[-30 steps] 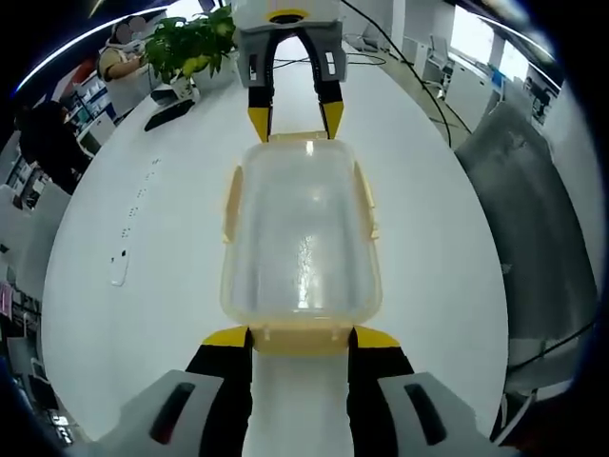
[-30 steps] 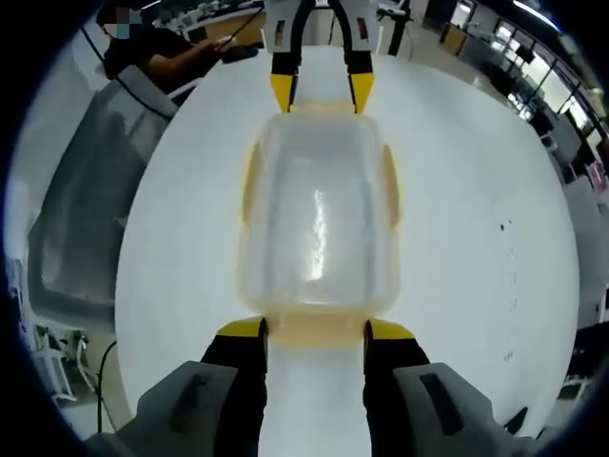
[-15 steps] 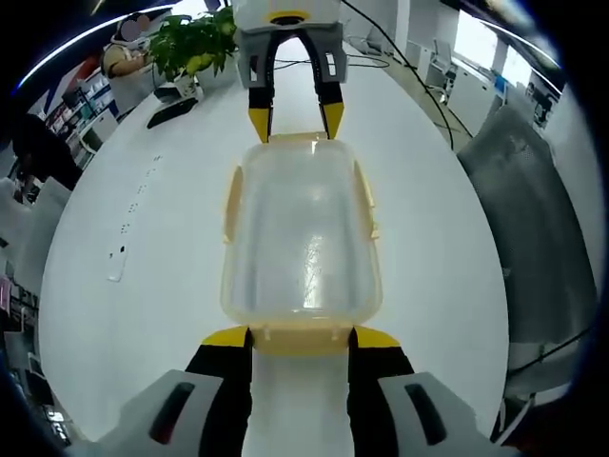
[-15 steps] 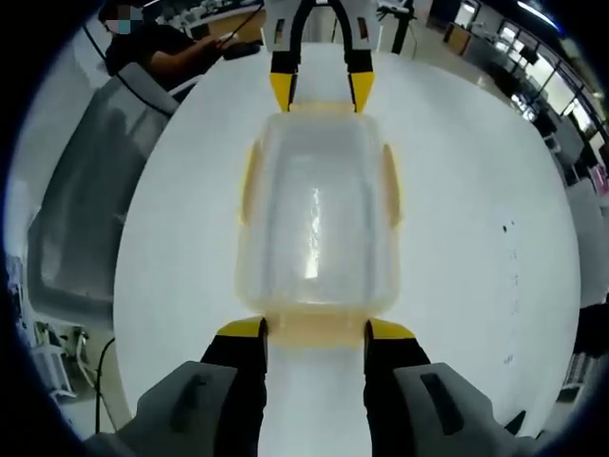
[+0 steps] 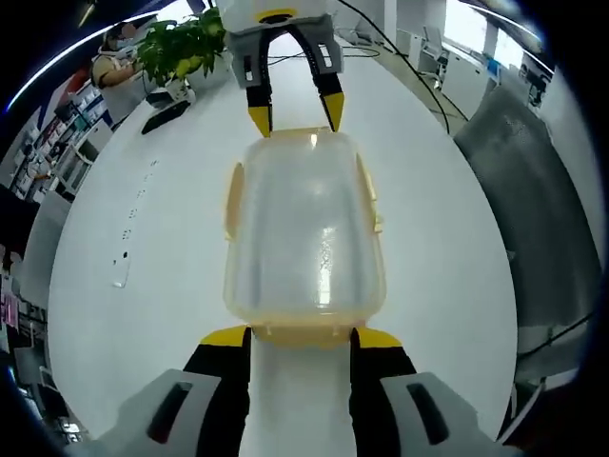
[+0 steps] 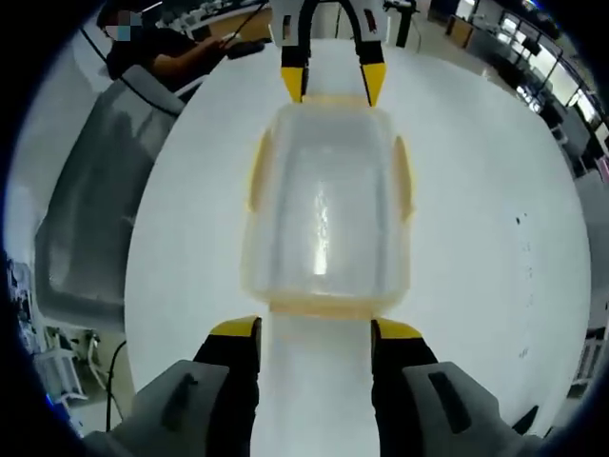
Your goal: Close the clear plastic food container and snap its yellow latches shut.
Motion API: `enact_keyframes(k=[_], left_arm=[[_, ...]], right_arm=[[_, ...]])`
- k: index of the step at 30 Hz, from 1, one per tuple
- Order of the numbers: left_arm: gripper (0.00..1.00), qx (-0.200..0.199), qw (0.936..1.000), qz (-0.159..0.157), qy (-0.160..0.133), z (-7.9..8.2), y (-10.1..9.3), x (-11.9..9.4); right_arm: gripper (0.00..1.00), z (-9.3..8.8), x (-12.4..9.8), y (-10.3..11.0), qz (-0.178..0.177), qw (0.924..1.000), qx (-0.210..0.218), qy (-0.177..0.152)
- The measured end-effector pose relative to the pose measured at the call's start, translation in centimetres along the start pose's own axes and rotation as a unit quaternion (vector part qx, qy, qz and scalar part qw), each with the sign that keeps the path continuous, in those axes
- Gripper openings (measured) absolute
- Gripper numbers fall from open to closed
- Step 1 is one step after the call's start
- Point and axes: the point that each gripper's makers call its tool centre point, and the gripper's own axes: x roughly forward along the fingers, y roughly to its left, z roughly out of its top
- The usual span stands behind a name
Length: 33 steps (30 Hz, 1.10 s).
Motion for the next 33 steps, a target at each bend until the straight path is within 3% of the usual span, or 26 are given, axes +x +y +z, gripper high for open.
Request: enact_keyframes(k=[3,14,19,27,33], left_arm=[[0.39,-0.007,1.0000,0.002,0.000,-0.2,0.1,-0.2],[0.40,-0.006,1.0000,0.007,-0.002,-0.1,-0.1,-1.2],[0.40,-0.001,0.9995,0.031,-0.002,0.1,0.5,-2.2],[0.39,-0.026,0.9972,0.070,0.004,0.3,1.2,-3.7],[0.39,-0.040,0.9958,0.082,0.000,0.6,0.9,-4.4]], right_arm=[[0.39,-0.2,-0.2,-0.3,-0.008,1.0000,-0.004,0.002],[0.39,0.5,-1.1,0.1,-0.016,0.9999,0.004,-0.003],[0.38,1.0,-1.9,0.2,-0.027,0.9996,0.009,-0.007],[0.38,1.7,-3.1,0.5,-0.052,0.9968,0.050,-0.034],[0.36,1.9,-4.1,0.5,-0.079,0.9936,0.065,-0.048]])
